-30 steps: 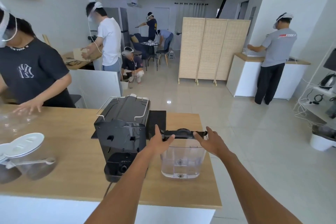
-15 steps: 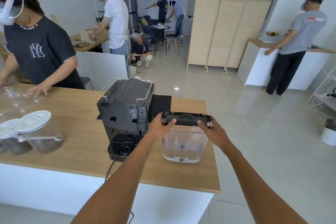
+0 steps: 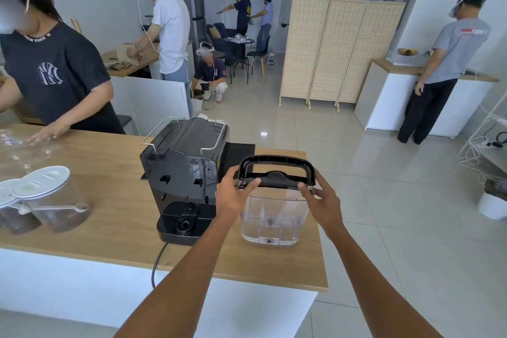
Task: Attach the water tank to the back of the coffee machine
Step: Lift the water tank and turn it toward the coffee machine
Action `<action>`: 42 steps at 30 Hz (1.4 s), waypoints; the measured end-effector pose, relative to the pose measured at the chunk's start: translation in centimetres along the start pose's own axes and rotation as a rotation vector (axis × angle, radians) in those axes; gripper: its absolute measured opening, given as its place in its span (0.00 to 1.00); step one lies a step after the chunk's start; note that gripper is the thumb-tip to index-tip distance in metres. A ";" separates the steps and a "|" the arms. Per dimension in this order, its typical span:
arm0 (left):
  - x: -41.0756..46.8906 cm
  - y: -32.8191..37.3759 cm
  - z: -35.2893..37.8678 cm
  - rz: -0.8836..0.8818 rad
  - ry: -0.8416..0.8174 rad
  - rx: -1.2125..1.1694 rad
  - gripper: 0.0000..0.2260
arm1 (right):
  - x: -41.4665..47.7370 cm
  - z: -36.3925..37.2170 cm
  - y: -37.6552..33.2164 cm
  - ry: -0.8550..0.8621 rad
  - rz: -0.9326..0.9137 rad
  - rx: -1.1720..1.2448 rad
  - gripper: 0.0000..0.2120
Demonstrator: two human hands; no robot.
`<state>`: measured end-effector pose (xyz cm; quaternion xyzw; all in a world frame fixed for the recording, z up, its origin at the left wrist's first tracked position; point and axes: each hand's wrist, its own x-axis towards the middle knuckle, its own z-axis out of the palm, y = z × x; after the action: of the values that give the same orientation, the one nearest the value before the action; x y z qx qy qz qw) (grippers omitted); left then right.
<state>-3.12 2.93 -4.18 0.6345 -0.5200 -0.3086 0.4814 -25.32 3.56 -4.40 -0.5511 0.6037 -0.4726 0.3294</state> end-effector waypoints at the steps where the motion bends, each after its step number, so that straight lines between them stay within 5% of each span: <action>1: 0.1 -0.1 -0.1 -0.002 0.007 0.013 0.37 | 0.0 0.1 0.1 0.015 -0.003 0.005 0.30; 12: 2.8 -1.1 -0.3 0.065 -0.051 0.117 0.21 | 1.5 -0.3 -1.2 0.078 -0.038 0.010 0.16; 23: 2.4 -0.9 -0.9 0.080 -0.082 0.137 0.31 | 3.6 1.0 -1.5 -0.040 0.001 -0.044 0.29; 31: 2.7 0.6 -0.9 -0.011 -0.195 0.189 0.25 | 2.7 1.0 -2.1 -0.068 0.075 0.057 0.27; 38: 1.8 -0.4 -1.2 -0.005 -0.314 0.050 0.22 | 1.8 0.5 -0.7 -0.122 0.117 0.079 0.36; 42: 0.9 -1.8 -1.0 -0.014 -0.334 0.003 0.22 | 0.6 0.3 0.0 -0.151 0.090 0.048 0.31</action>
<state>-1.27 2.34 -5.41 0.5787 -0.5888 -0.4125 0.3851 -25.13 2.86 -4.39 -0.5493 0.5900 -0.4285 0.4080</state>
